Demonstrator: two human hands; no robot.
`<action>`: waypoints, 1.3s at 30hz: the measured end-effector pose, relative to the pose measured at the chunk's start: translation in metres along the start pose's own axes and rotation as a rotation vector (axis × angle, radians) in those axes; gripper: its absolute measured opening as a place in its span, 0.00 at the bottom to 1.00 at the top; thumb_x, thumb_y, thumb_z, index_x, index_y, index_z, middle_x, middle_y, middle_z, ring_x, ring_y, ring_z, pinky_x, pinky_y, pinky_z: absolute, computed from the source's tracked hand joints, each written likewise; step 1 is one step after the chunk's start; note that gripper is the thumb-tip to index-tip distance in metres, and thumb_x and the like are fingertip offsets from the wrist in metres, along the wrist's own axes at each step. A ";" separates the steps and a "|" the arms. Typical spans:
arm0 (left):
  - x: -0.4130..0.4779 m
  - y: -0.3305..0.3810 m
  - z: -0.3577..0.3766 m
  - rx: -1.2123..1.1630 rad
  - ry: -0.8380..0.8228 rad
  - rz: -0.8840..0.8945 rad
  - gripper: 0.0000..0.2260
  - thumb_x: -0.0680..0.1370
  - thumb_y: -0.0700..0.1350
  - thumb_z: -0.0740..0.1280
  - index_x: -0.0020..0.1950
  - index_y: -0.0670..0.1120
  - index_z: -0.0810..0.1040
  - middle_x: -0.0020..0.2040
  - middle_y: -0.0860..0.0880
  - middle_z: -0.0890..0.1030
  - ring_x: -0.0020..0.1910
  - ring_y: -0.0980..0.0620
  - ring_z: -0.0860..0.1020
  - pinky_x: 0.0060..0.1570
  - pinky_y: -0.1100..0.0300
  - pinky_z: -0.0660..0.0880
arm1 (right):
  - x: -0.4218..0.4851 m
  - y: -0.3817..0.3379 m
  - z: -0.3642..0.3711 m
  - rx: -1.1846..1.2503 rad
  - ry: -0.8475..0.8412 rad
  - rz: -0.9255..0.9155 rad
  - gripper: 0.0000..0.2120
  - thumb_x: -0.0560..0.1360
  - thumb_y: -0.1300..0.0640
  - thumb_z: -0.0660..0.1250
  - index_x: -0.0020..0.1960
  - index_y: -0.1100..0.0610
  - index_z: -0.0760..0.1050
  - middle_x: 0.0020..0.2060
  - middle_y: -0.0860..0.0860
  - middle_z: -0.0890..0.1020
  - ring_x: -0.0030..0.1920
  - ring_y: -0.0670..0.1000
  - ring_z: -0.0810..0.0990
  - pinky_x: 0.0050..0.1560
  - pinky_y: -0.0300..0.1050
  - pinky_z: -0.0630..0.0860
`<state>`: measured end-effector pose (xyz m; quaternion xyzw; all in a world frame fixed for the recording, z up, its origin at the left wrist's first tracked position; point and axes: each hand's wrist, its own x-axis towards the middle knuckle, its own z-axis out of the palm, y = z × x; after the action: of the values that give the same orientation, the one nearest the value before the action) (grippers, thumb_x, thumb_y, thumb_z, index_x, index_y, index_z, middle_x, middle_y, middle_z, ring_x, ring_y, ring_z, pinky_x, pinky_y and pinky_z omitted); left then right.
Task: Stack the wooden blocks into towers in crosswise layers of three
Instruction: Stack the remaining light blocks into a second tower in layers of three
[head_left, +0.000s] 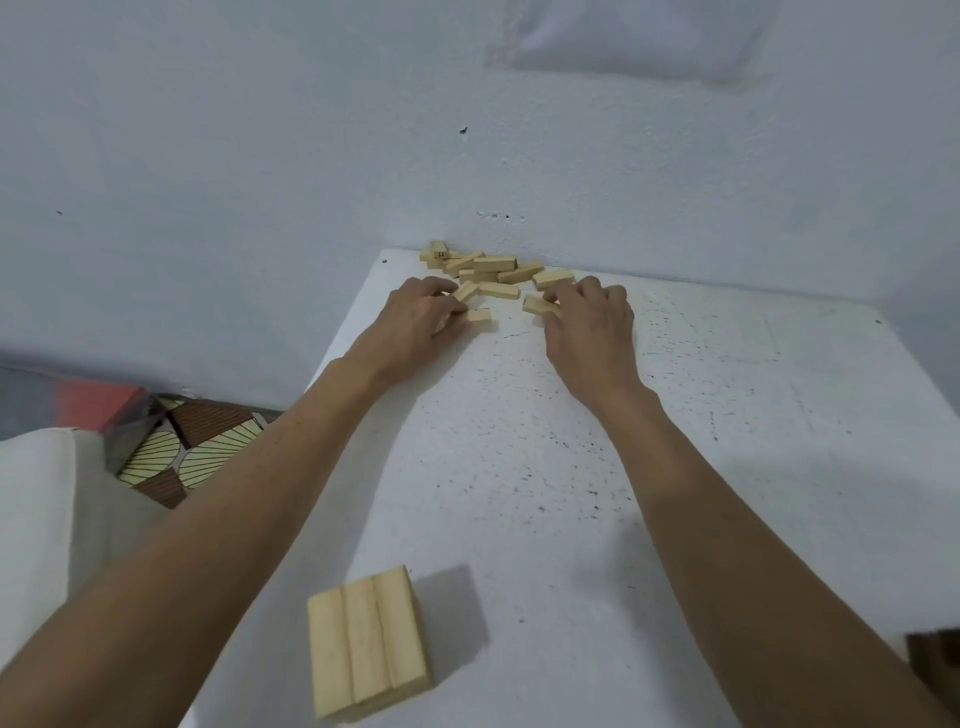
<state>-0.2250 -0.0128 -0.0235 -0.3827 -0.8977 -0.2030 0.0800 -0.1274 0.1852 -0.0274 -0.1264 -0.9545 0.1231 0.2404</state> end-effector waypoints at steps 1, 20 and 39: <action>-0.003 0.001 -0.004 0.003 -0.004 0.015 0.17 0.81 0.53 0.64 0.57 0.41 0.83 0.65 0.41 0.77 0.60 0.38 0.74 0.61 0.48 0.70 | -0.007 -0.002 -0.006 0.037 -0.008 0.005 0.12 0.81 0.58 0.61 0.63 0.56 0.75 0.57 0.55 0.76 0.56 0.59 0.71 0.55 0.50 0.68; -0.091 0.181 -0.135 0.126 -0.301 0.278 0.15 0.77 0.58 0.66 0.53 0.50 0.86 0.63 0.54 0.80 0.55 0.55 0.75 0.55 0.55 0.72 | -0.198 -0.002 -0.130 0.418 0.035 -0.003 0.11 0.78 0.61 0.68 0.61 0.58 0.80 0.51 0.53 0.78 0.45 0.46 0.76 0.50 0.46 0.79; -0.157 0.249 -0.018 0.153 -0.308 -0.130 0.14 0.79 0.55 0.66 0.47 0.45 0.84 0.46 0.47 0.83 0.45 0.46 0.79 0.41 0.56 0.70 | -0.268 0.041 -0.143 0.252 -0.137 0.001 0.12 0.78 0.63 0.67 0.60 0.59 0.80 0.52 0.54 0.76 0.49 0.55 0.76 0.47 0.46 0.73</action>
<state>0.0629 0.0328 0.0214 -0.3432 -0.9350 -0.0779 -0.0428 0.1787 0.1677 -0.0317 -0.0873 -0.9457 0.2502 0.1883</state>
